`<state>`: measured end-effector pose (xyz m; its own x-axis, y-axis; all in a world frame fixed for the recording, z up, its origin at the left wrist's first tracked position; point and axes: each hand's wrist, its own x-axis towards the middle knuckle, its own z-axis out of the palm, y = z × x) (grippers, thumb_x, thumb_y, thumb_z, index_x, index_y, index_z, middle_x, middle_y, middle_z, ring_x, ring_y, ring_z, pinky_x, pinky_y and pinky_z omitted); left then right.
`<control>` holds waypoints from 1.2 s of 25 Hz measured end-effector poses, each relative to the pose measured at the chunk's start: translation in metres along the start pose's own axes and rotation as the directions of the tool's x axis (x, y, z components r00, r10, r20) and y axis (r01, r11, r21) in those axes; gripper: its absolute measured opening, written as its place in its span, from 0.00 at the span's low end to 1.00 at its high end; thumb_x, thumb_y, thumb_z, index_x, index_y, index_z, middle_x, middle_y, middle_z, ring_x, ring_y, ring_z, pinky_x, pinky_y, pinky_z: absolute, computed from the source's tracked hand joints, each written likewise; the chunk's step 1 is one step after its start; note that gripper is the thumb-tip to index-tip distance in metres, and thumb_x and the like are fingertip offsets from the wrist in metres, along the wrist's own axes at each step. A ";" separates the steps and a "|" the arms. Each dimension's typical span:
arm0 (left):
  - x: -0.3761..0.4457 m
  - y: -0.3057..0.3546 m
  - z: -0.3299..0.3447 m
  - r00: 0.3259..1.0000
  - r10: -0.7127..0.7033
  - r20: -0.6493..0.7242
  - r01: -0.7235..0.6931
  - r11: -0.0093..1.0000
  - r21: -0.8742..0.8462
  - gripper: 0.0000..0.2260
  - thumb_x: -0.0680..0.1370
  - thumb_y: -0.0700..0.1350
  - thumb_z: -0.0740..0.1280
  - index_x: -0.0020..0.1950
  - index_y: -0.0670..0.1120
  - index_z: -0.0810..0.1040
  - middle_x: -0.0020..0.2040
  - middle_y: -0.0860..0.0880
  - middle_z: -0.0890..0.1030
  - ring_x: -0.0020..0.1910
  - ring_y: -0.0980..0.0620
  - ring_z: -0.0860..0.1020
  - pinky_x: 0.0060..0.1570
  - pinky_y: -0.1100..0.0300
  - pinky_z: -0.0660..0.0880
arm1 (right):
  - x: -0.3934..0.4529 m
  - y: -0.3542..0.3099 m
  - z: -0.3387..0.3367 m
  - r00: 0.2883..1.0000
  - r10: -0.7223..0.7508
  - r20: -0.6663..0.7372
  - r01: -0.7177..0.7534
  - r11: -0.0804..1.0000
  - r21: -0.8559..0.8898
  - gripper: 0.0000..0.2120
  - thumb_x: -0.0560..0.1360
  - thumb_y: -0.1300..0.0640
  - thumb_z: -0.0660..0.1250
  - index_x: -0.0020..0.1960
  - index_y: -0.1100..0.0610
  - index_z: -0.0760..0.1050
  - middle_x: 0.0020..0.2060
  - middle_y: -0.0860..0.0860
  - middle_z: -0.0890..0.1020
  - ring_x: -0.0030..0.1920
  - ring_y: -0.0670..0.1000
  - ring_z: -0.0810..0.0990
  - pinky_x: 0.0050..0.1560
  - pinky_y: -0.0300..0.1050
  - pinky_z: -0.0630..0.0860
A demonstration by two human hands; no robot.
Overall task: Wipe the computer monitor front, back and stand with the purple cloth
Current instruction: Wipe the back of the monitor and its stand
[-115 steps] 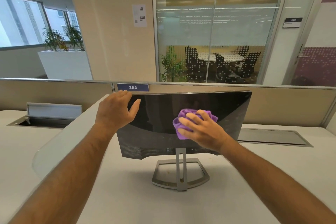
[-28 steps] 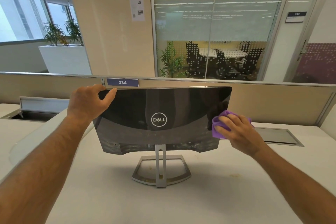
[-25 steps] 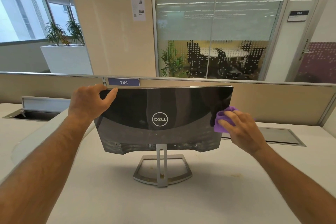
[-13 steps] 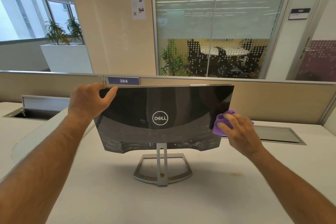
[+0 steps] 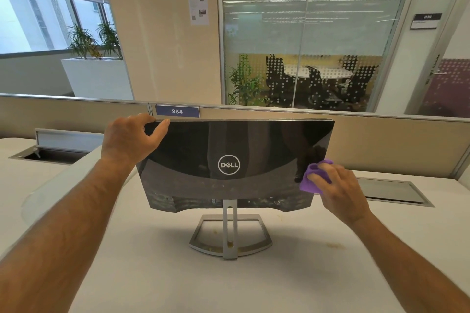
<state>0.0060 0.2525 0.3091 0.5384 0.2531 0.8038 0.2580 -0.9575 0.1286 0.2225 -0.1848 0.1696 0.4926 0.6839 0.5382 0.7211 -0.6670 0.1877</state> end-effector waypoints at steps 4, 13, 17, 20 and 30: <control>0.001 0.003 -0.001 1.000 -0.011 -0.002 0.011 1.000 0.009 0.23 0.76 0.62 0.63 0.55 0.45 0.84 0.52 0.44 0.85 0.41 0.42 0.83 0.42 0.50 0.81 | -0.002 -0.011 0.007 0.985 -0.163 0.063 0.167 0.984 -0.055 0.40 0.52 0.60 0.86 0.62 0.58 0.77 0.61 0.61 0.78 0.58 0.66 0.77 0.47 0.61 0.81; 0.001 -0.003 0.003 1.000 -0.011 0.002 0.011 1.000 0.025 0.24 0.77 0.63 0.62 0.56 0.46 0.84 0.53 0.45 0.85 0.42 0.44 0.83 0.42 0.52 0.80 | 0.000 -0.026 0.009 0.964 -0.253 0.084 0.258 0.964 -0.063 0.41 0.51 0.59 0.86 0.62 0.57 0.78 0.60 0.60 0.79 0.56 0.65 0.79 0.46 0.60 0.81; 0.000 -0.005 0.003 1.000 -0.012 0.000 0.012 1.000 0.017 0.24 0.77 0.64 0.61 0.56 0.46 0.84 0.52 0.45 0.85 0.42 0.44 0.83 0.42 0.52 0.80 | 0.015 -0.024 0.001 0.996 -0.075 -0.041 0.076 0.997 0.015 0.41 0.53 0.59 0.86 0.64 0.58 0.75 0.61 0.61 0.78 0.58 0.65 0.77 0.47 0.58 0.82; 0.000 -0.005 0.004 1.000 -0.019 -0.003 0.019 1.000 0.020 0.26 0.77 0.66 0.60 0.56 0.47 0.83 0.53 0.45 0.85 0.43 0.44 0.83 0.43 0.51 0.81 | 0.012 -0.033 0.005 0.990 -0.128 -0.061 0.127 0.992 -0.028 0.38 0.53 0.59 0.86 0.61 0.59 0.78 0.60 0.61 0.78 0.57 0.65 0.78 0.47 0.59 0.81; -0.001 -0.006 0.002 1.000 0.005 0.000 -0.005 1.000 -0.006 0.25 0.77 0.65 0.60 0.56 0.46 0.83 0.52 0.45 0.85 0.43 0.43 0.84 0.43 0.52 0.80 | 0.010 -0.043 0.015 0.984 -0.144 -0.106 0.140 0.989 -0.044 0.39 0.54 0.59 0.85 0.62 0.59 0.77 0.61 0.61 0.78 0.58 0.65 0.77 0.48 0.59 0.81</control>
<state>0.0055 0.2584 0.3068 0.5398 0.2483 0.8044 0.2509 -0.9595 0.1278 0.2034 -0.1452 0.1548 0.3291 0.7379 0.5893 0.7608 -0.5768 0.2974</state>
